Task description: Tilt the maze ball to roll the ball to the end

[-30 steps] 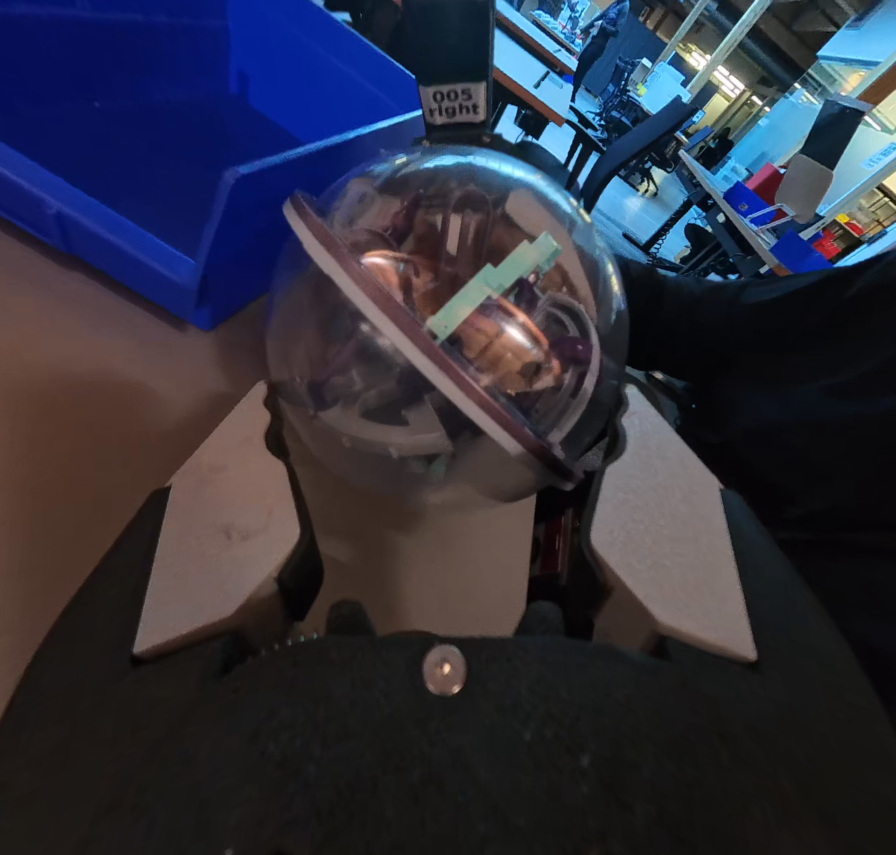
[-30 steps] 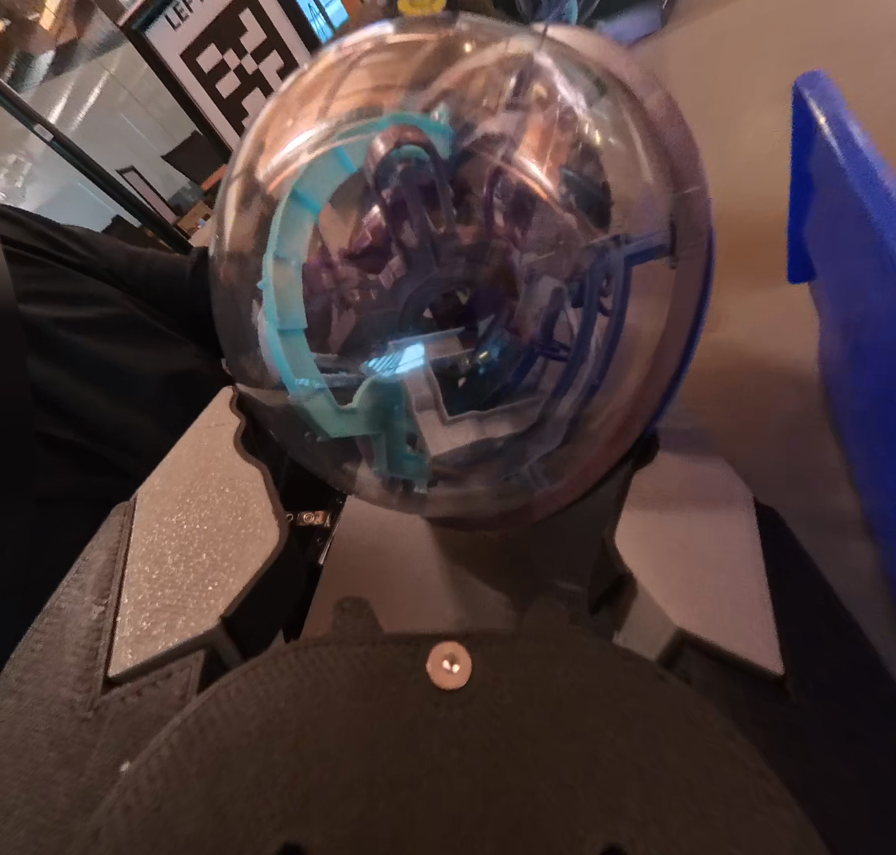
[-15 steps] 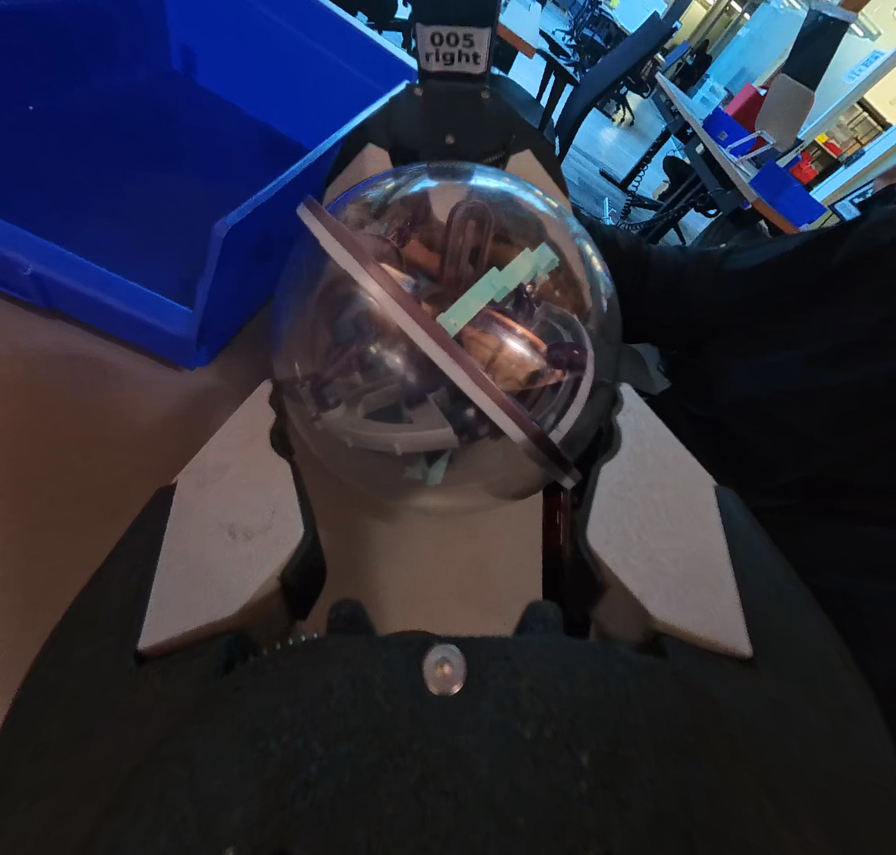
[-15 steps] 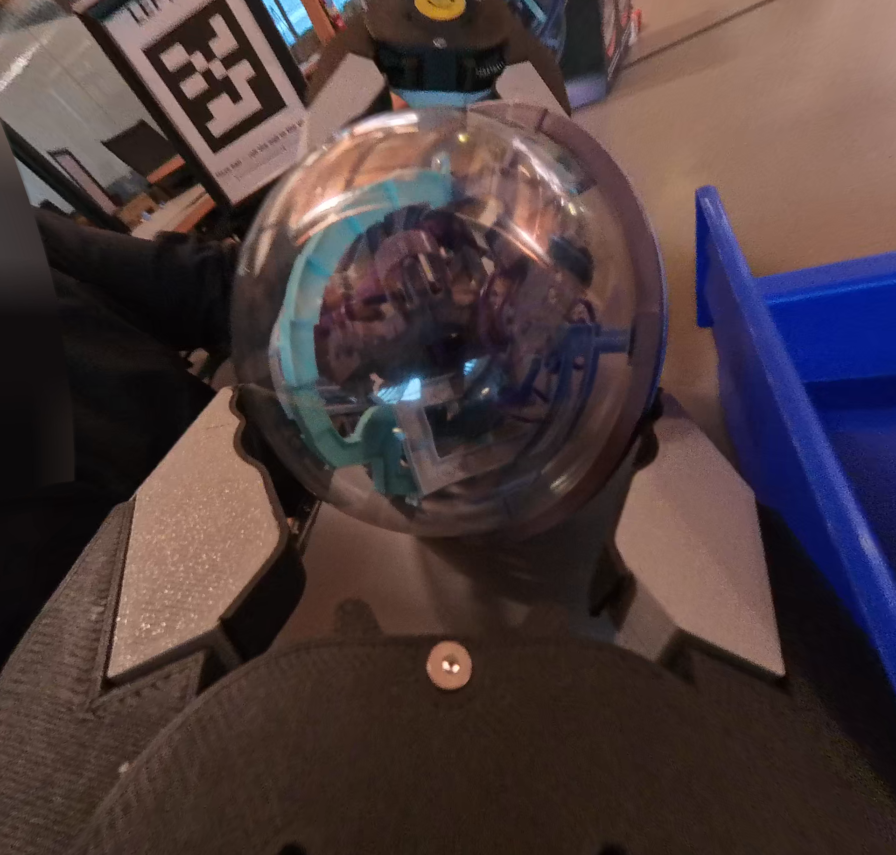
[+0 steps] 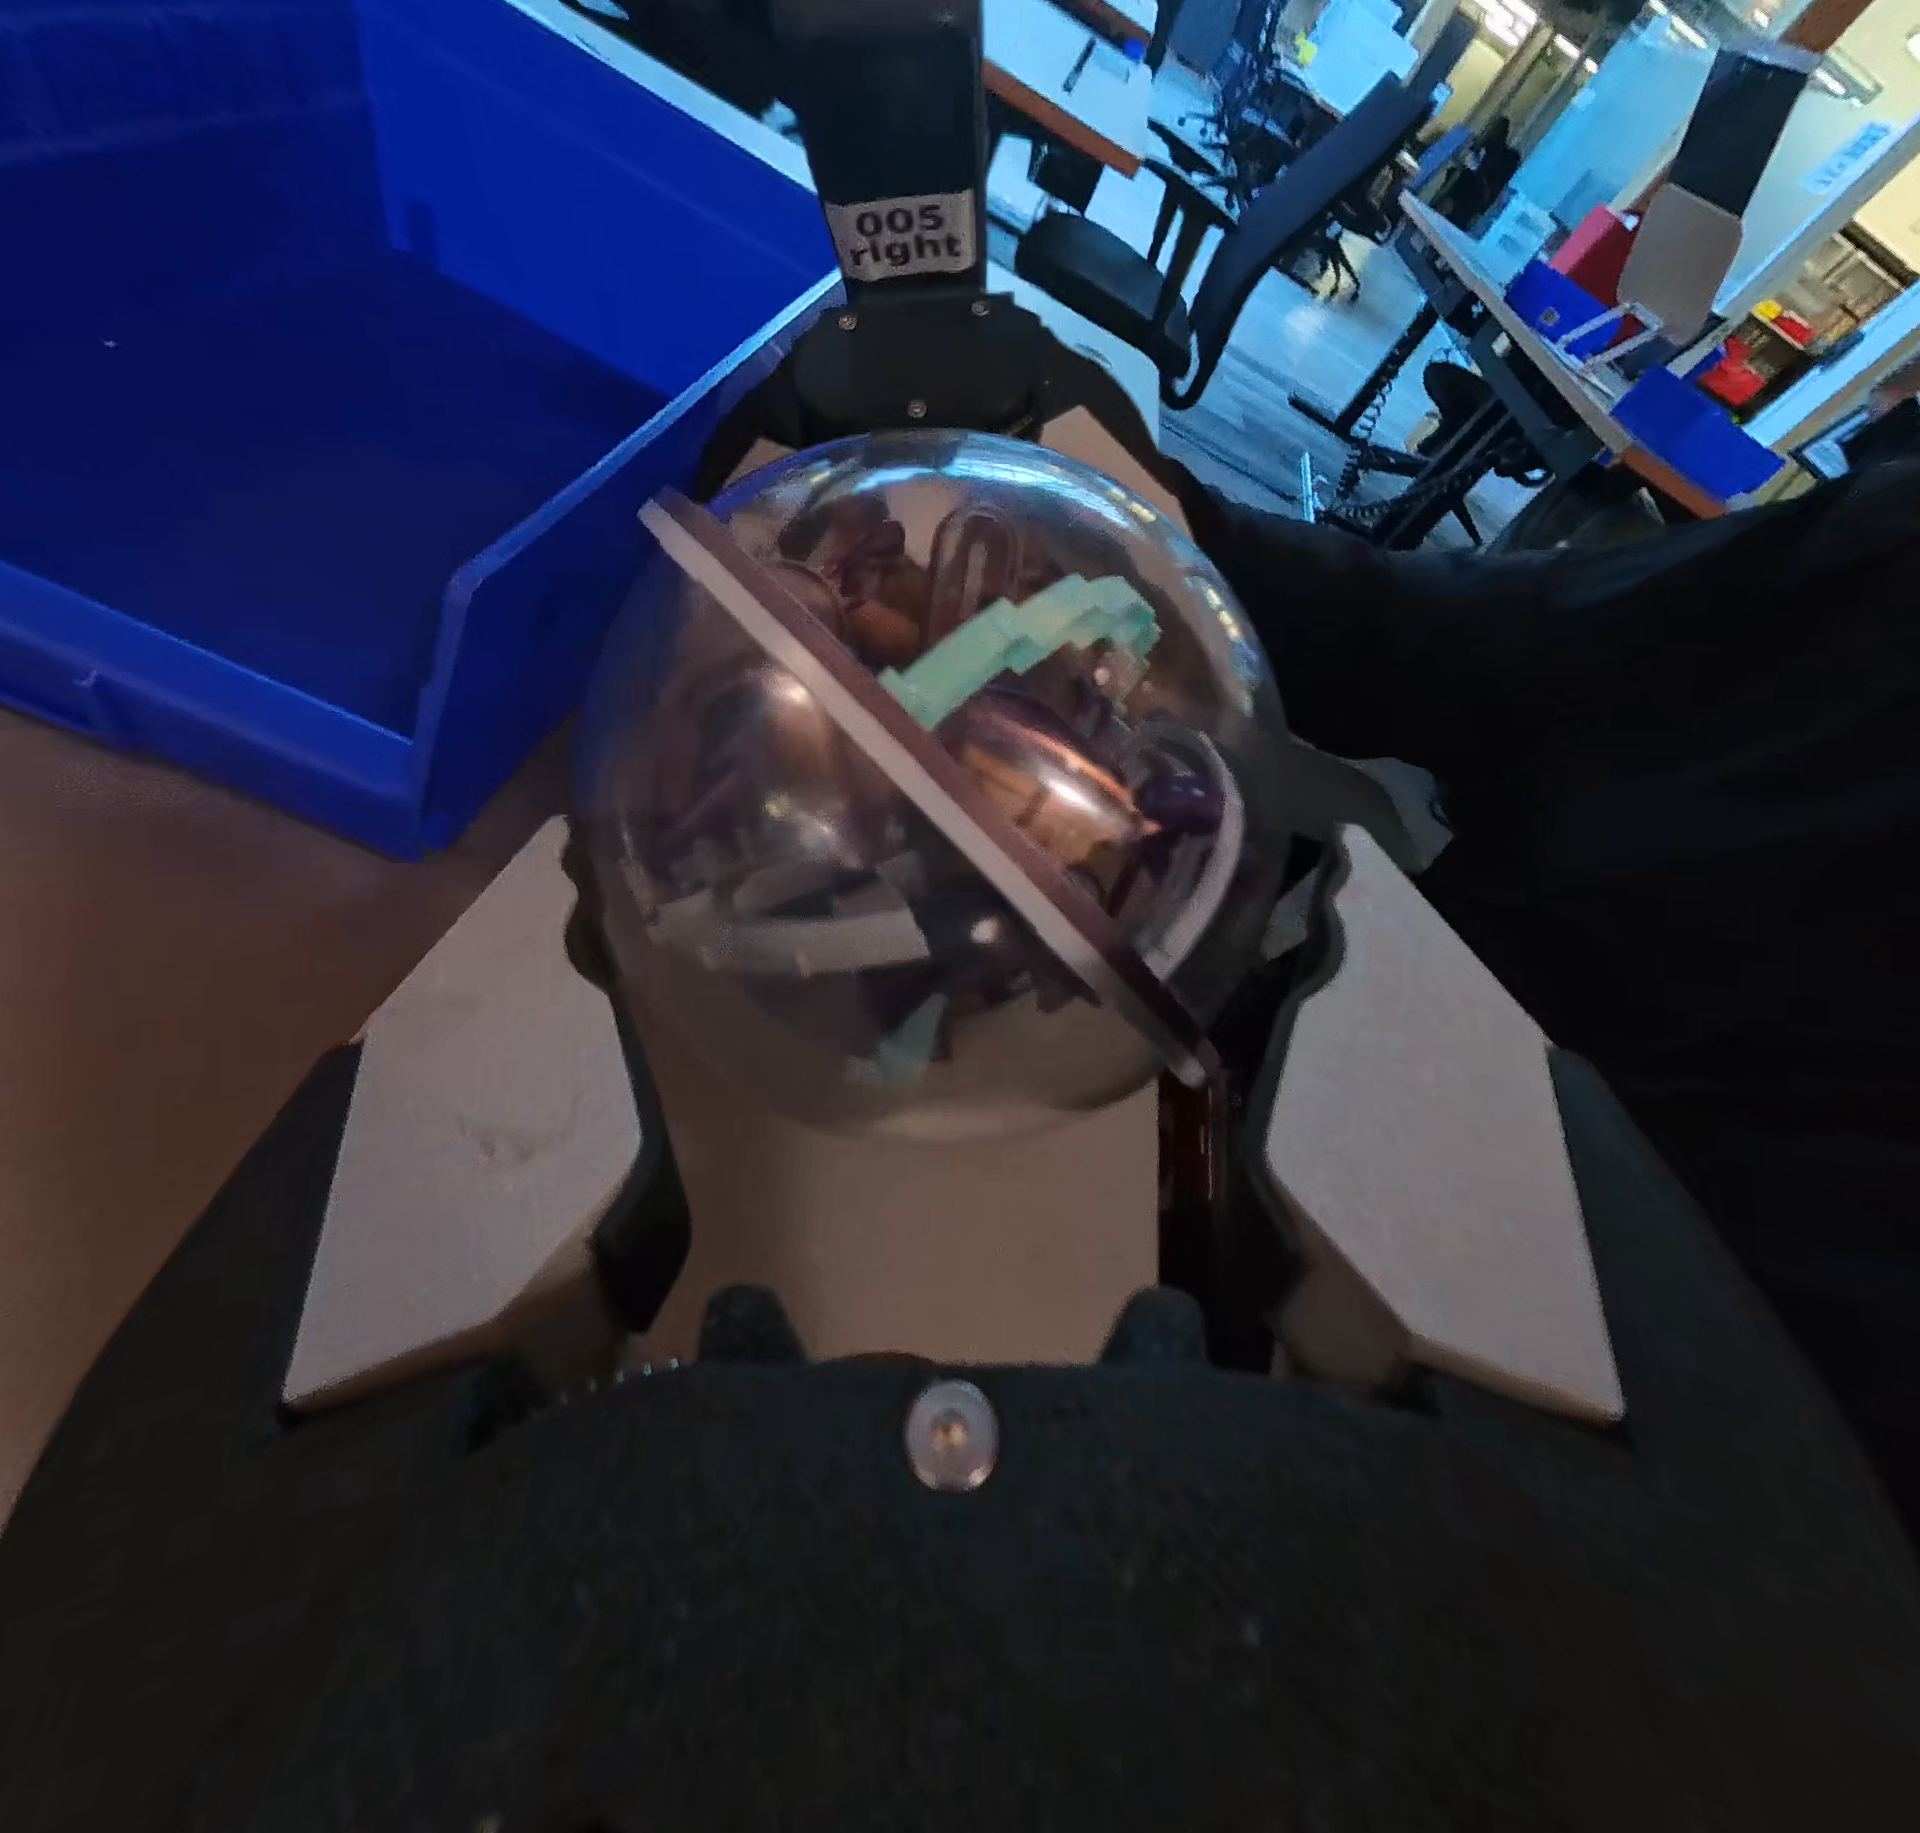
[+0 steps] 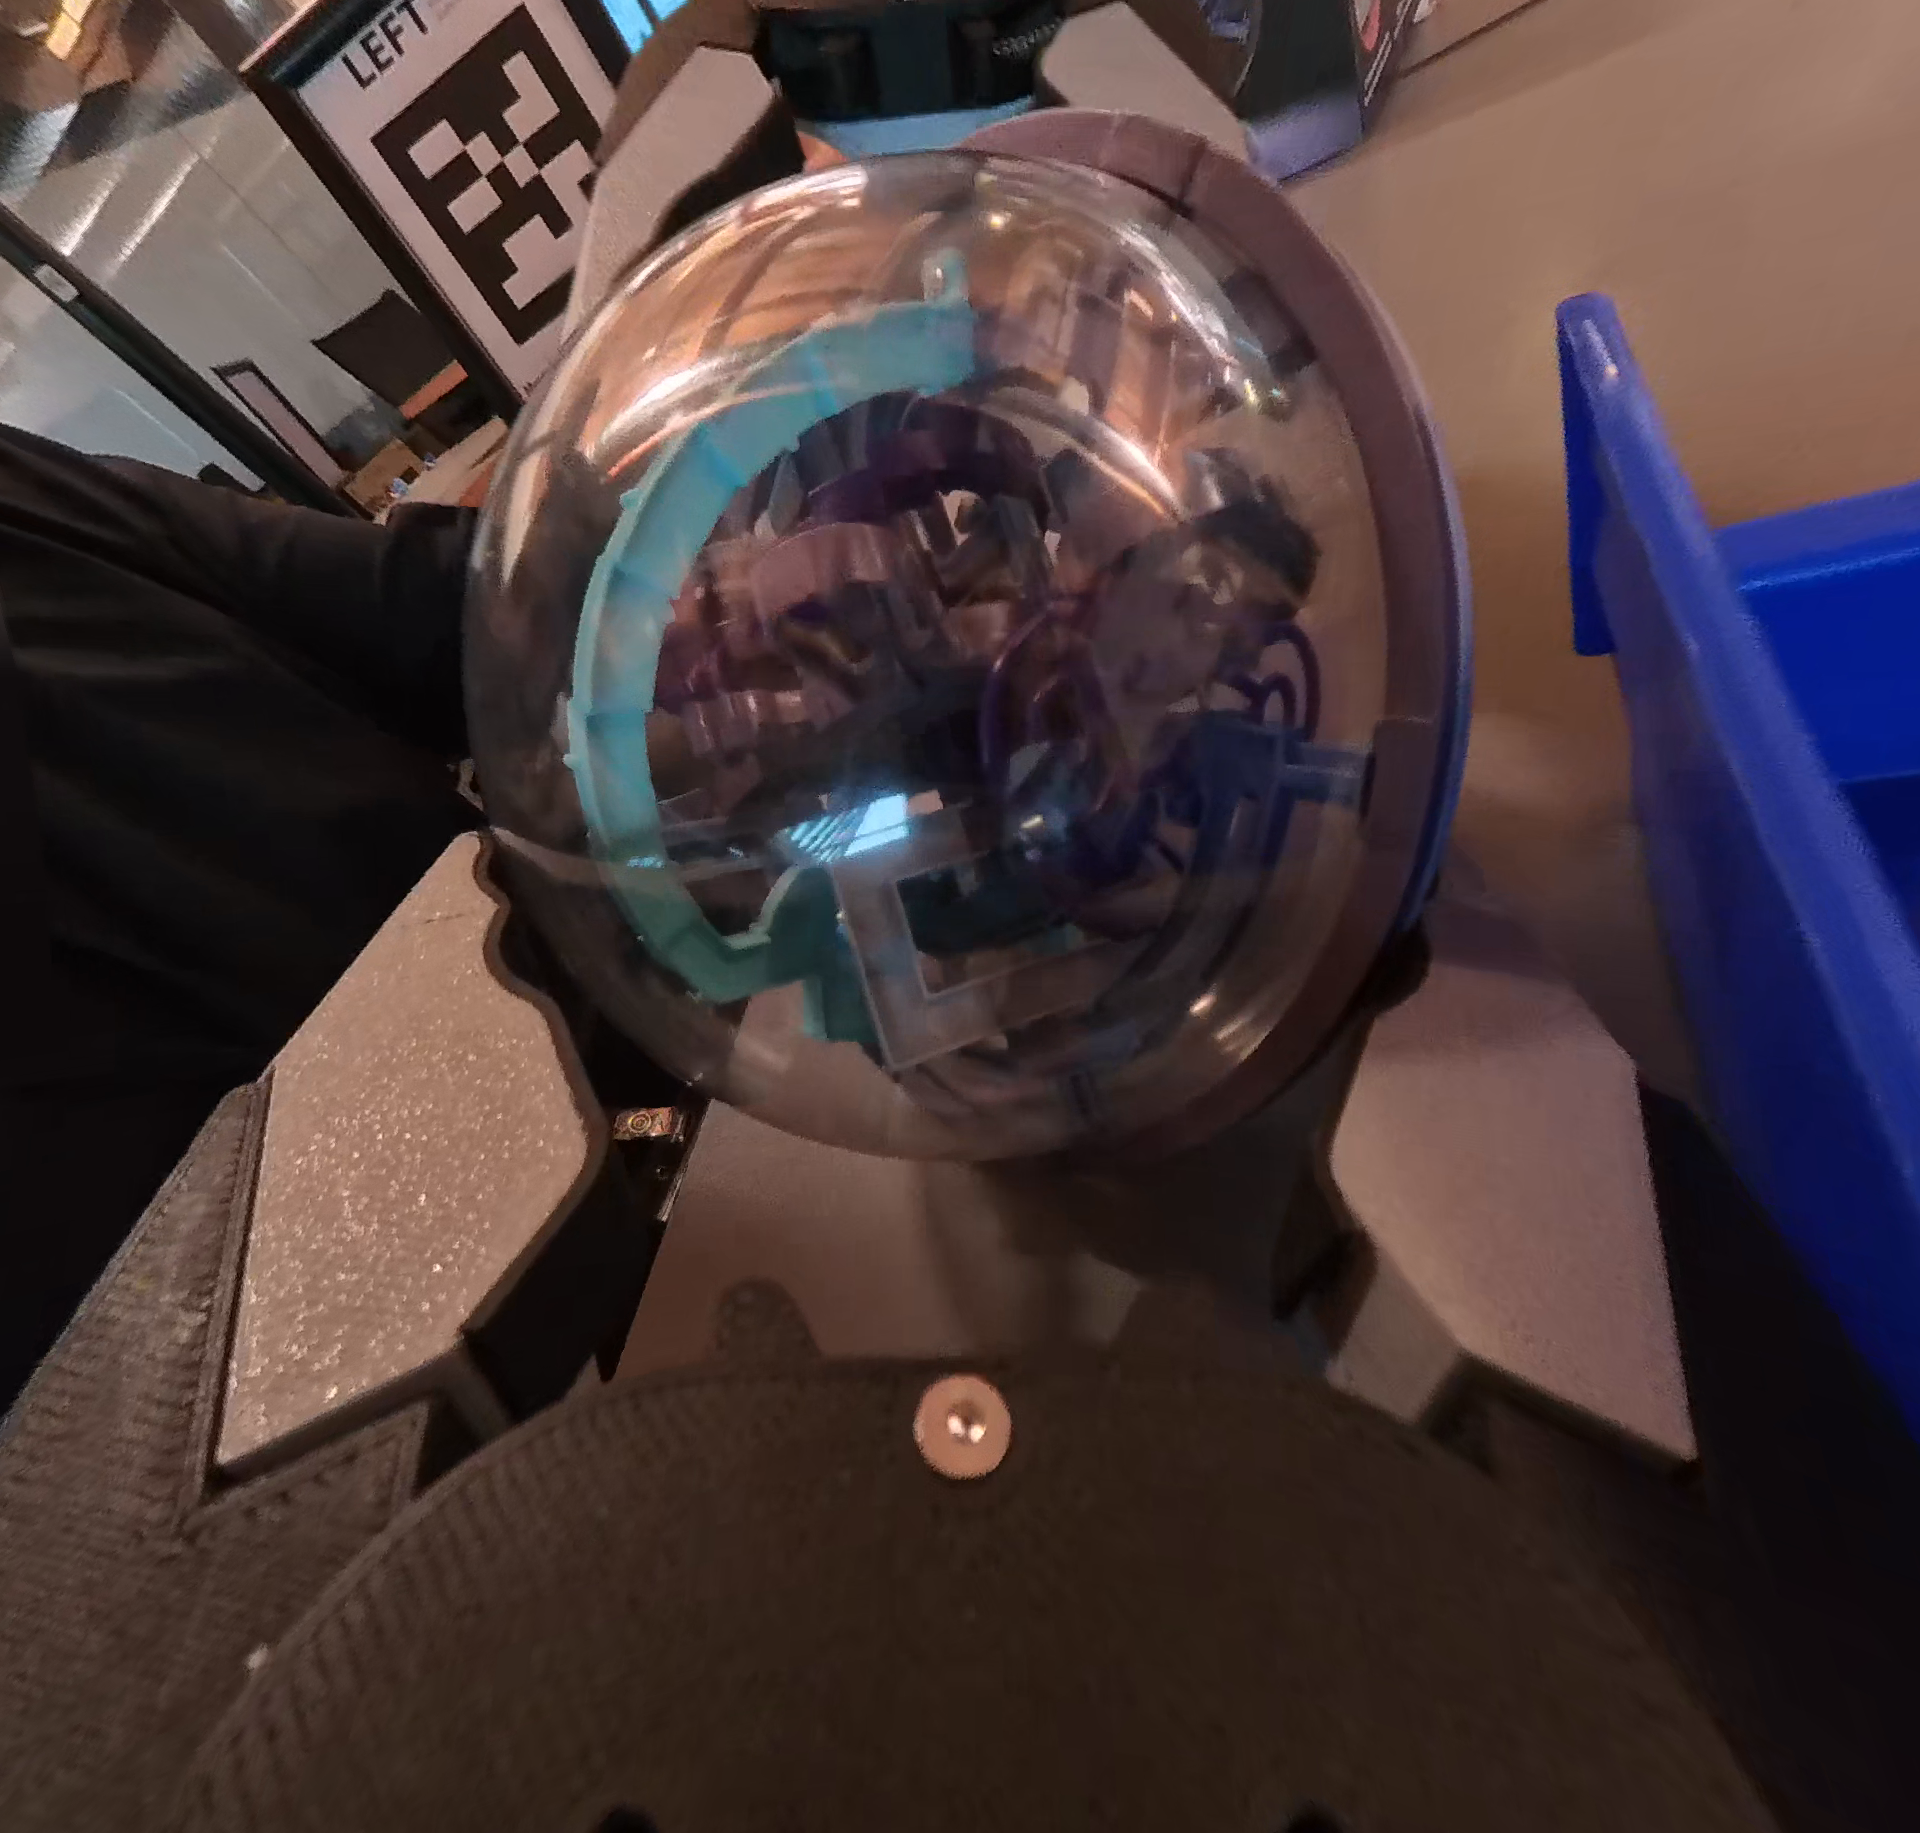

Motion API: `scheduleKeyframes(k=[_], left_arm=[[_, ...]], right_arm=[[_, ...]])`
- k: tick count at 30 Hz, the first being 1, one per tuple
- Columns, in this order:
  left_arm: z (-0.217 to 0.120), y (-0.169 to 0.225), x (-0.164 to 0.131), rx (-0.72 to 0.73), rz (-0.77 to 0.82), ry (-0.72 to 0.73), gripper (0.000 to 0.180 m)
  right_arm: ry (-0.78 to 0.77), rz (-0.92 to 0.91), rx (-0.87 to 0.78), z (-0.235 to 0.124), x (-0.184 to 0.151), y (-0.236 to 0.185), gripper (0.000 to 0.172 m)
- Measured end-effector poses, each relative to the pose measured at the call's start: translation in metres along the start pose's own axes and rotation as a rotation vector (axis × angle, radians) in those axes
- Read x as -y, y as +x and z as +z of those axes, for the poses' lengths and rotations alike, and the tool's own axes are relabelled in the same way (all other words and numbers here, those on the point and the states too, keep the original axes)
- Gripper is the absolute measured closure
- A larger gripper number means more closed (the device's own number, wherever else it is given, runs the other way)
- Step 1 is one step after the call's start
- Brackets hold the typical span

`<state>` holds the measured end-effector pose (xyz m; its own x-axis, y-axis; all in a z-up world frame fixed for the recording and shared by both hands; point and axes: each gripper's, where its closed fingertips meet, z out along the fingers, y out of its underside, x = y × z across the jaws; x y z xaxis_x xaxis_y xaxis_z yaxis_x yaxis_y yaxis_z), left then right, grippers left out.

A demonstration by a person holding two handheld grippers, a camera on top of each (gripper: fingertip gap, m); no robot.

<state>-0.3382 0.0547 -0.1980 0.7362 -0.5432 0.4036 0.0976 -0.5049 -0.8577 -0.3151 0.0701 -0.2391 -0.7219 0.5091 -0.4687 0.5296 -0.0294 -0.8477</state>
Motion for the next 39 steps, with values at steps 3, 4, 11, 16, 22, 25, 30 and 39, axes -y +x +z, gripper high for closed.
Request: scheduleKeyframes(k=[3, 4, 11, 16, 22, 25, 30, 39], left_arm=[[-0.017, 0.01, -0.011, 0.033, -0.015, 0.012, 0.053], [-0.021, 0.013, -0.019, 0.053, -0.026, 0.002, 0.051], [0.003, 0.016, -0.065, 0.227, 0.024, -0.057, 0.044], [0.022, 0.005, -0.075, 0.288, 0.049, -0.129, 0.032], [0.019, 0.0, -0.071, 0.277, 0.031, -0.086, 0.046], [0.019, 0.0, -0.068, 0.27, 0.021, -0.072, 0.047], [0.02, -0.003, -0.068, 0.297, 0.055, -0.073, 0.053], [0.02, -0.007, -0.066, 0.298, 0.065, -0.063, 0.054]], right_arm=[[-0.001, 0.007, 0.001, 0.0, -0.001, 0.001, 0.015], [0.0, 0.01, 0.002, 0.0, 0.0, 0.001, 0.015], [0.015, 0.024, 0.014, 0.0, 0.001, 0.002, 0.015], [0.026, 0.034, 0.011, 0.001, 0.001, 0.002, 0.015], [0.023, 0.034, 0.004, 0.001, 0.0, 0.001, 0.015], [0.011, 0.023, 0.0, 0.001, -0.001, 0.0, 0.015], [0.0, 0.019, 0.006, 0.0, -0.004, -0.001, 0.015], [0.015, 0.039, 0.021, 0.0, -0.003, 0.0, 0.015]])
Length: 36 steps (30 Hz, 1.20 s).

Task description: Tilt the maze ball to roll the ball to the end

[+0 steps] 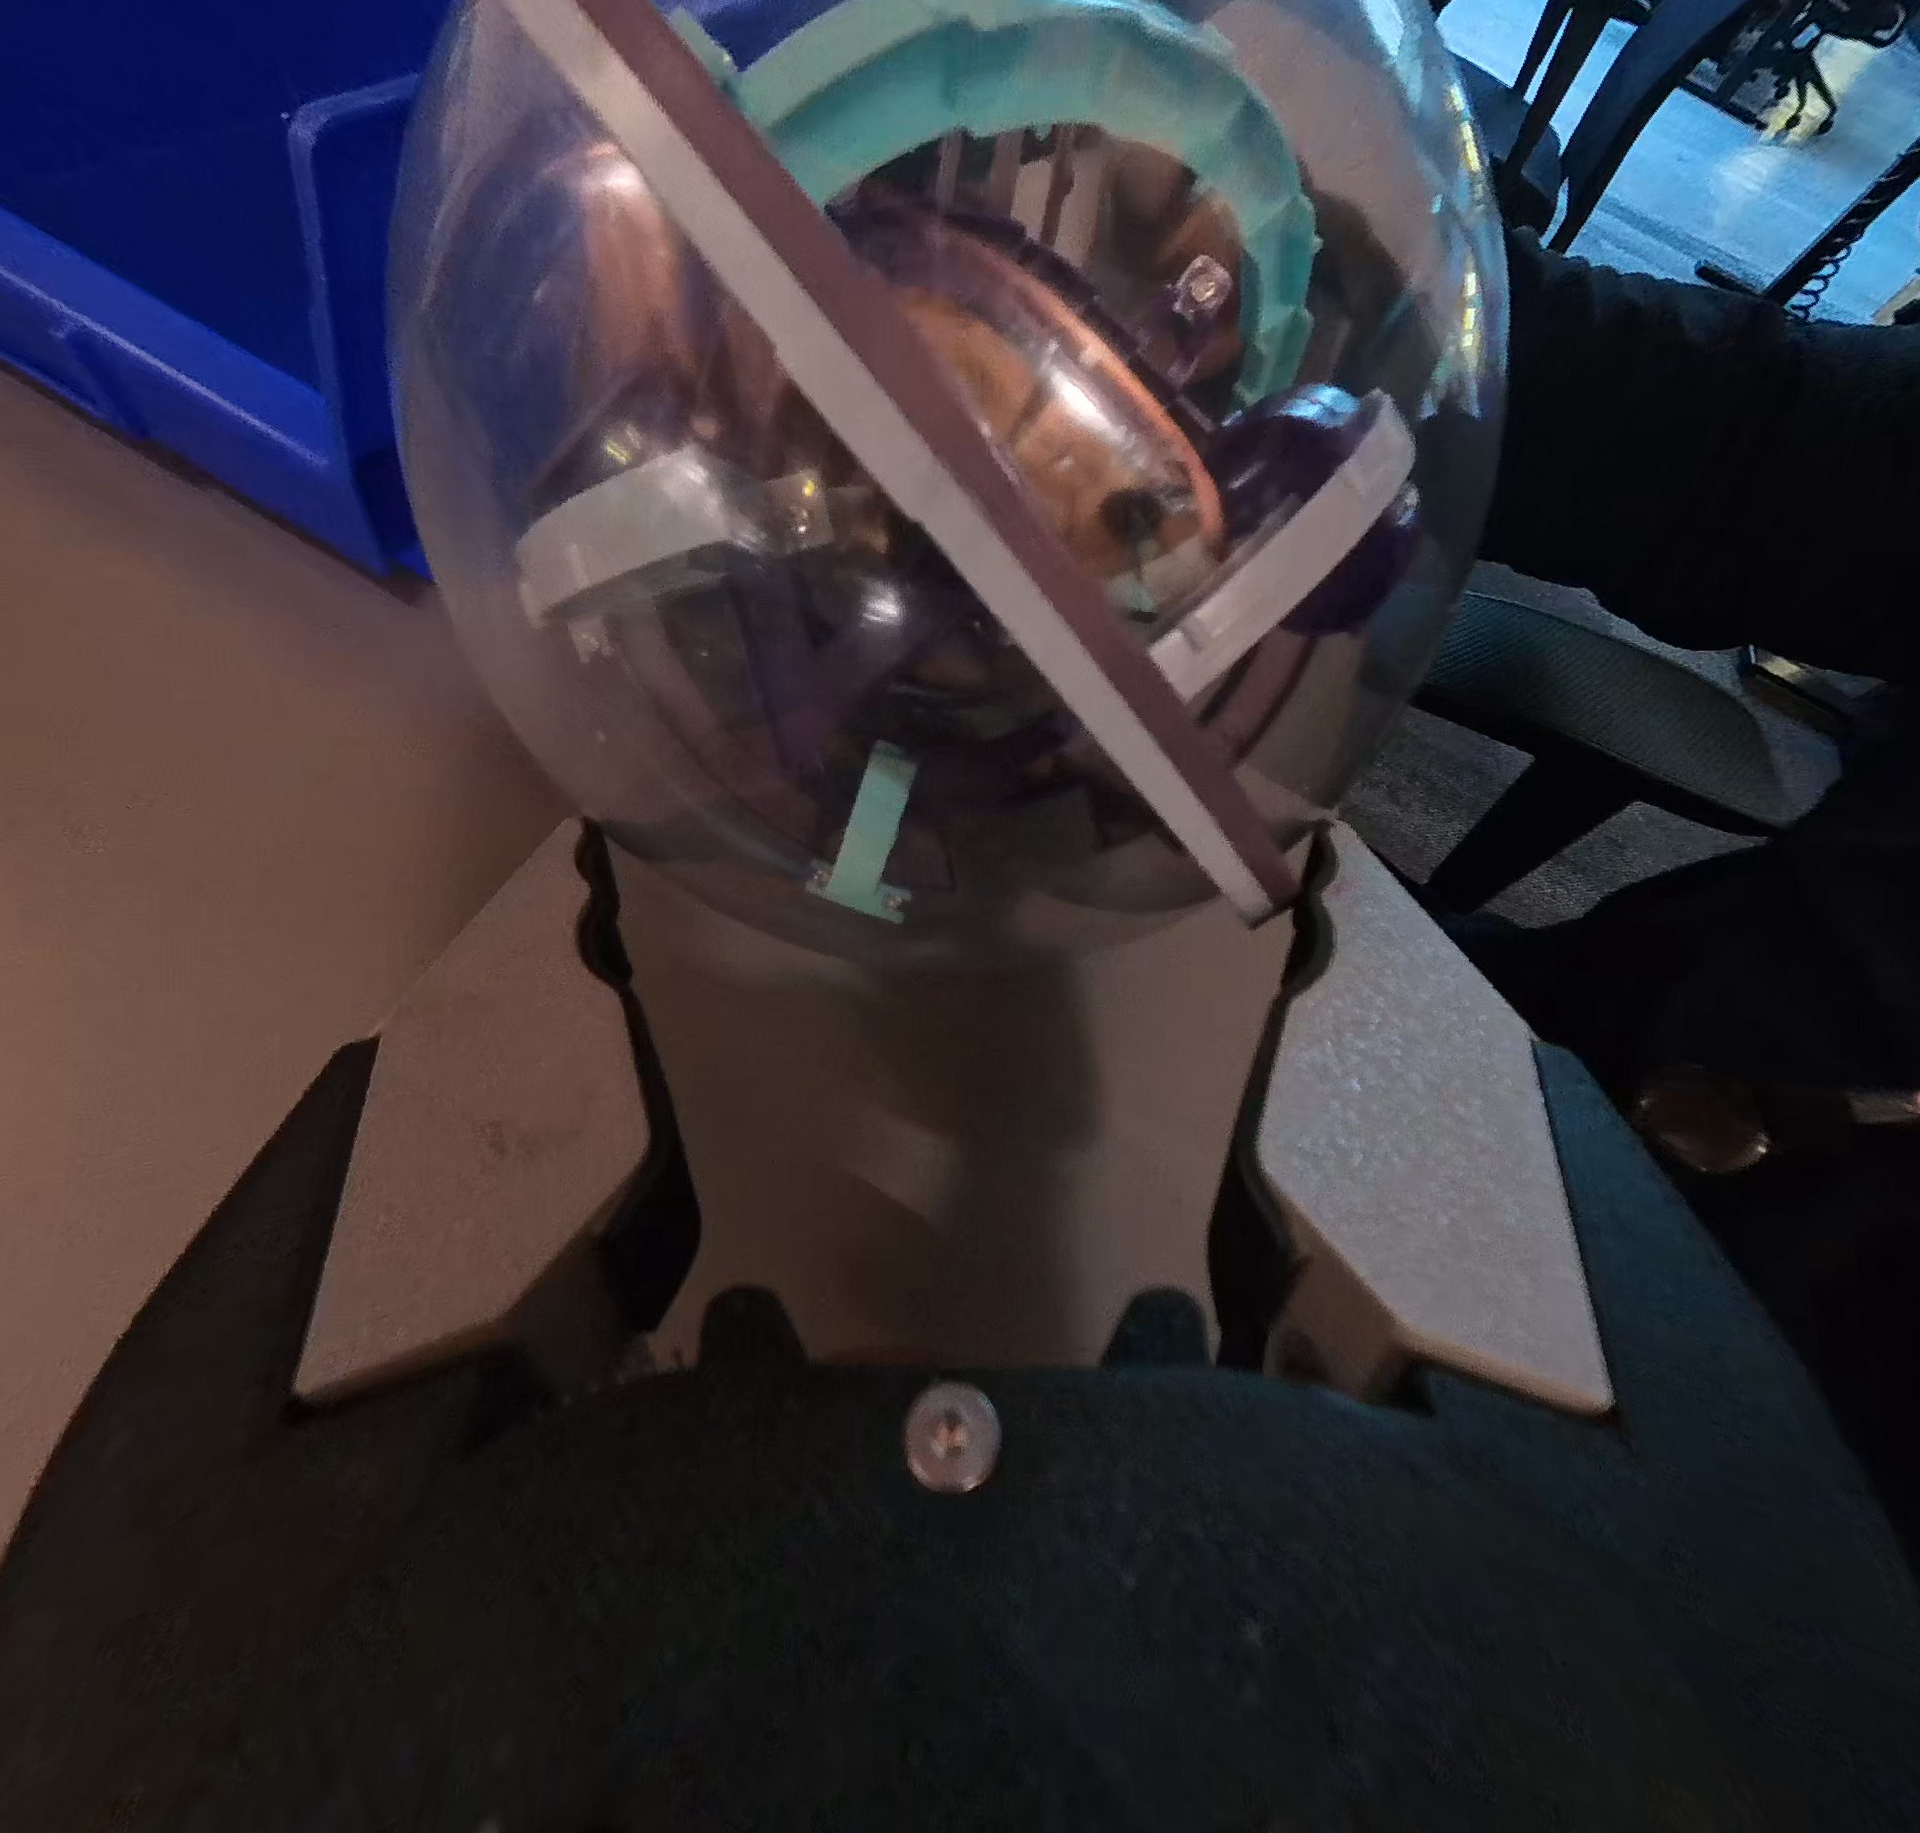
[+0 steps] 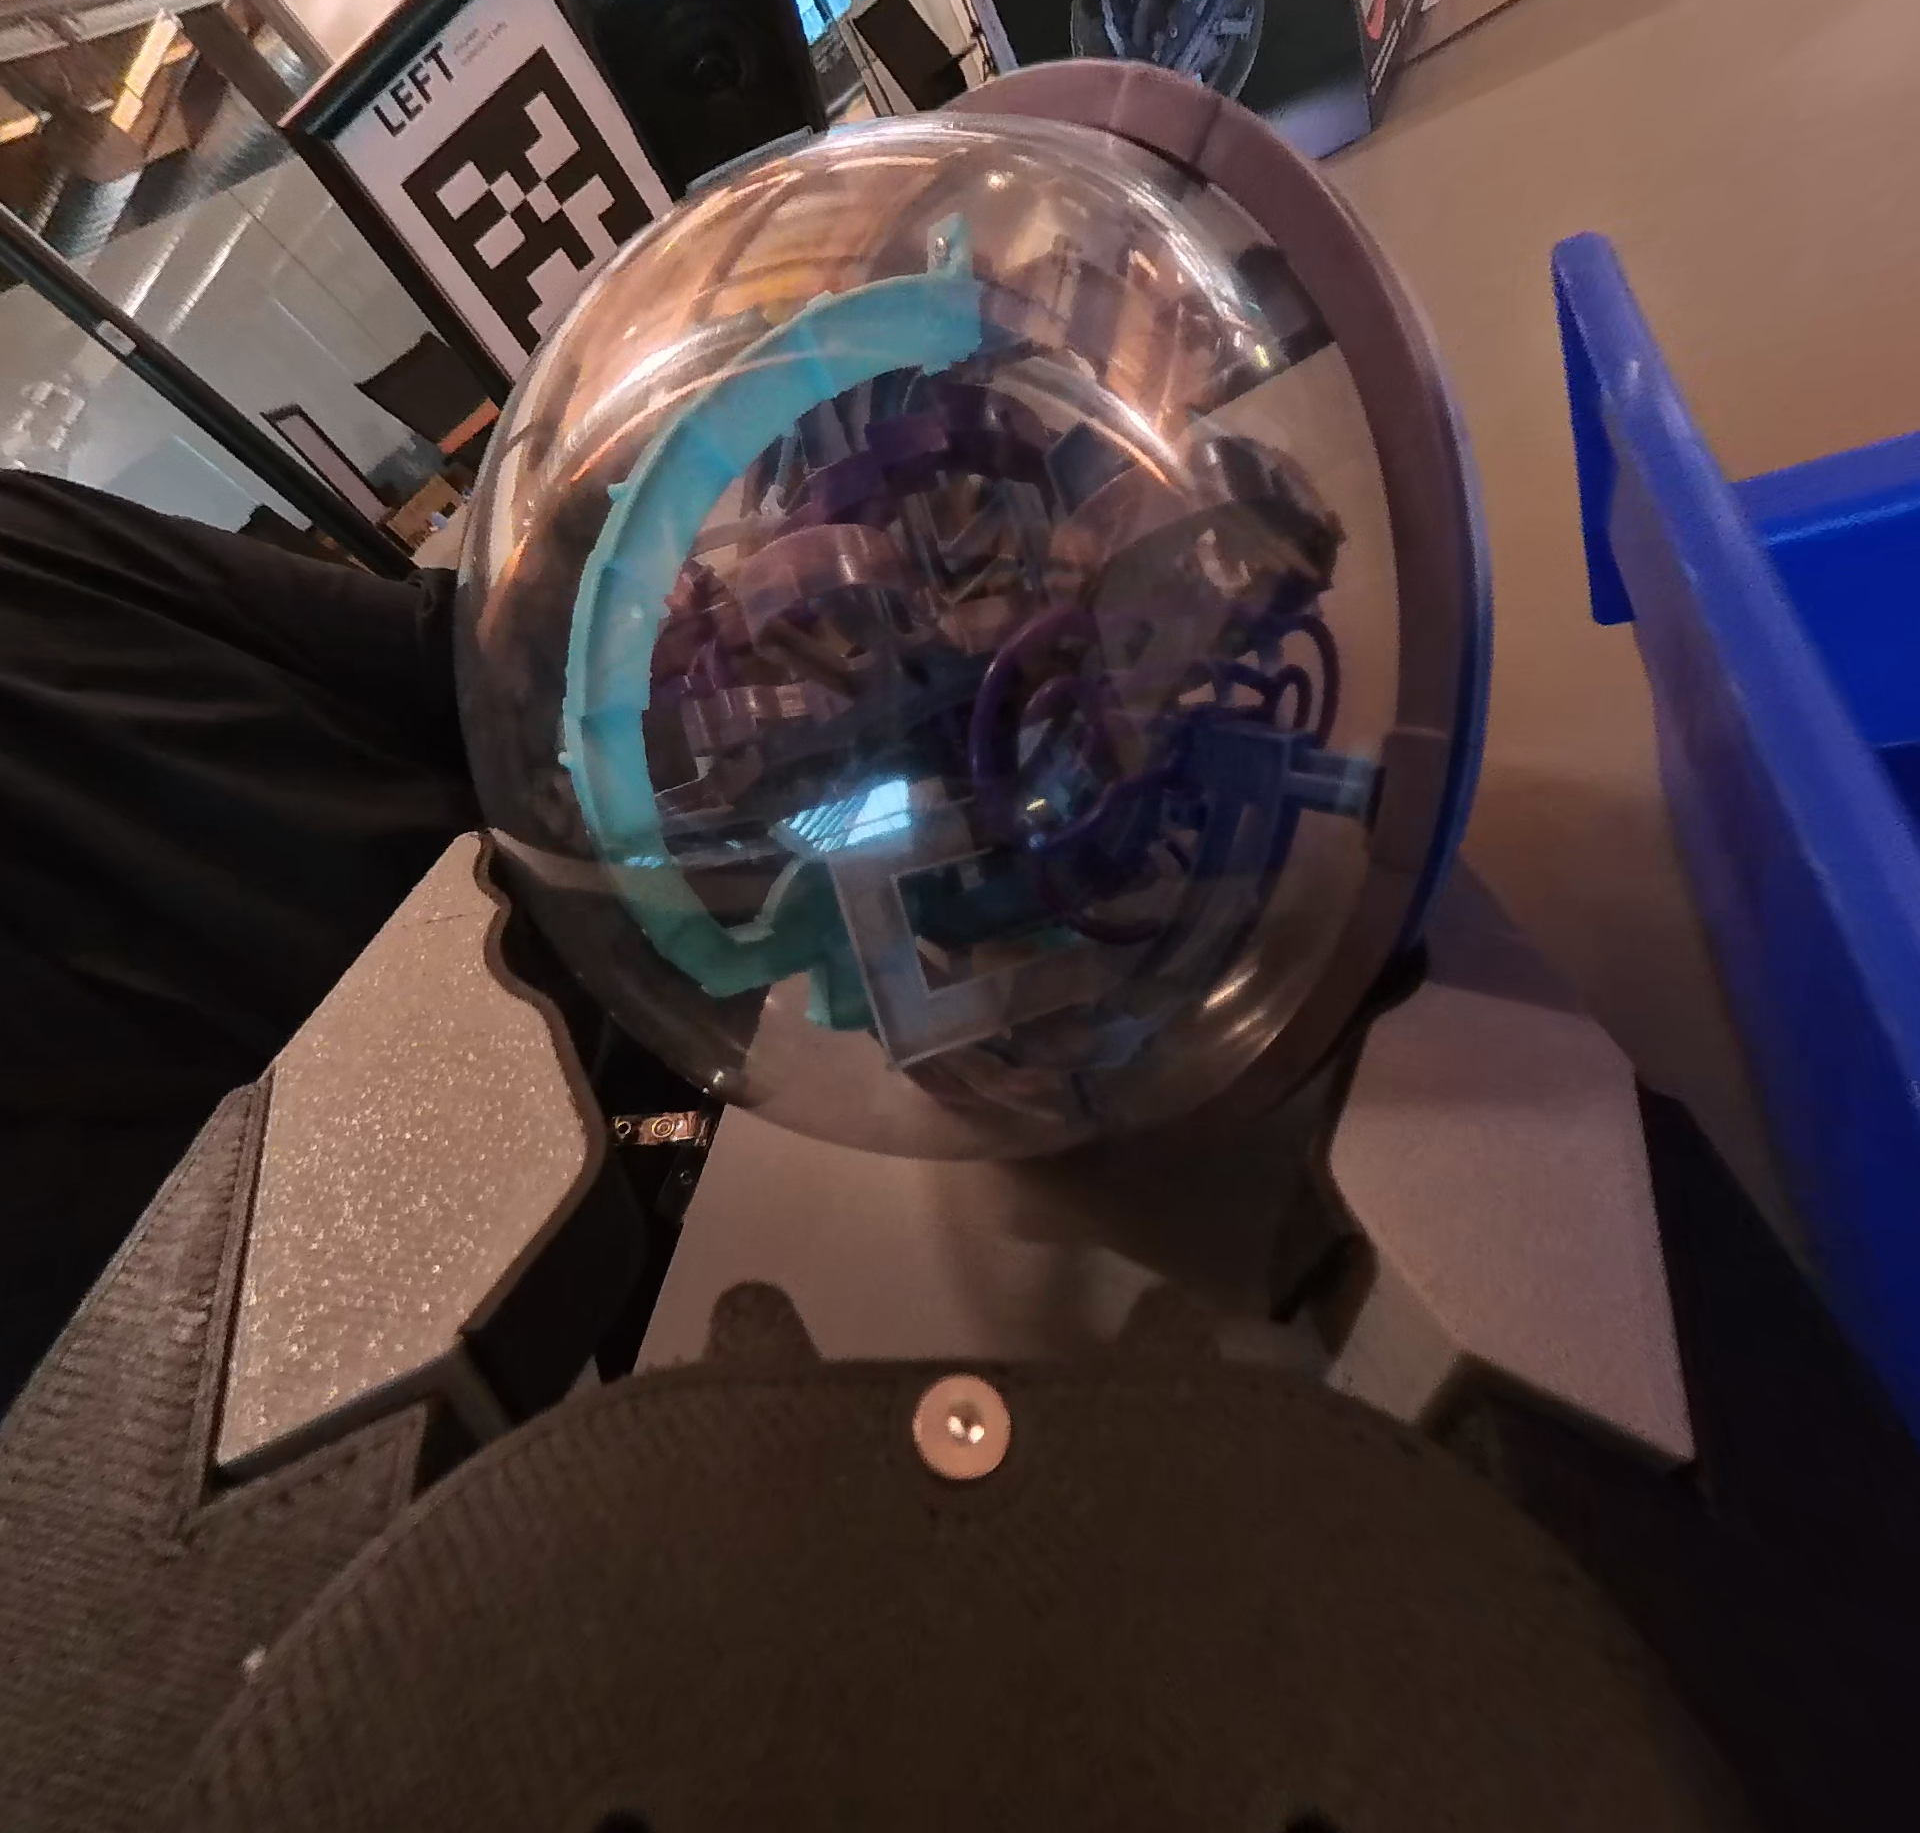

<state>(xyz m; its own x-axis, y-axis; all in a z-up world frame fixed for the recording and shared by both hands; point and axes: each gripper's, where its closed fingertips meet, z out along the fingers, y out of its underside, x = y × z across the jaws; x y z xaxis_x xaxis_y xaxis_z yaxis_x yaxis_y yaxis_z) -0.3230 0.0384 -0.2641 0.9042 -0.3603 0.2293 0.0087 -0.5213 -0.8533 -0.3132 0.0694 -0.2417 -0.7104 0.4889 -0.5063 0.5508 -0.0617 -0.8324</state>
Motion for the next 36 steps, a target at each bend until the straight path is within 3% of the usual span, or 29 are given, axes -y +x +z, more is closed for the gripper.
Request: scheduleKeyframes(k=[5, 13, 20, 26, 31, 36], left_arm=[[-0.001, -0.002, 0.002, 0.002, 0.036, -0.009, 0.053], [-0.01, 0.003, 0.009, -0.007, 0.121, -0.001, 0.055], [-0.008, -0.008, 0.004, -0.019, 0.079, -0.034, 0.054], [0.0, -0.009, -0.002, 0.016, 0.134, -0.07, 0.047], [-0.003, -0.006, 0.002, -0.04, 0.149, -0.059, 0.046], [-0.007, -0.004, 0.008, -0.13, 0.127, -0.024, 0.05]], right_arm=[[-0.008, -0.012, -0.003, 0.0, -0.002, 0.001, 0.015], [-0.146, -0.142, -0.058, 0.0, -0.02, -0.002, 0.015], [-0.05, -0.017, -0.019, 0.003, -0.006, 0.004, 0.015], [-0.044, 0.067, 0.012, 0.003, -0.009, 0.002, 0.016], [-0.115, 0.035, -0.012, 0.001, -0.02, 0.0, 0.018], [-0.119, -0.049, -0.14, -0.015, -0.016, 0.008, 0.017]])
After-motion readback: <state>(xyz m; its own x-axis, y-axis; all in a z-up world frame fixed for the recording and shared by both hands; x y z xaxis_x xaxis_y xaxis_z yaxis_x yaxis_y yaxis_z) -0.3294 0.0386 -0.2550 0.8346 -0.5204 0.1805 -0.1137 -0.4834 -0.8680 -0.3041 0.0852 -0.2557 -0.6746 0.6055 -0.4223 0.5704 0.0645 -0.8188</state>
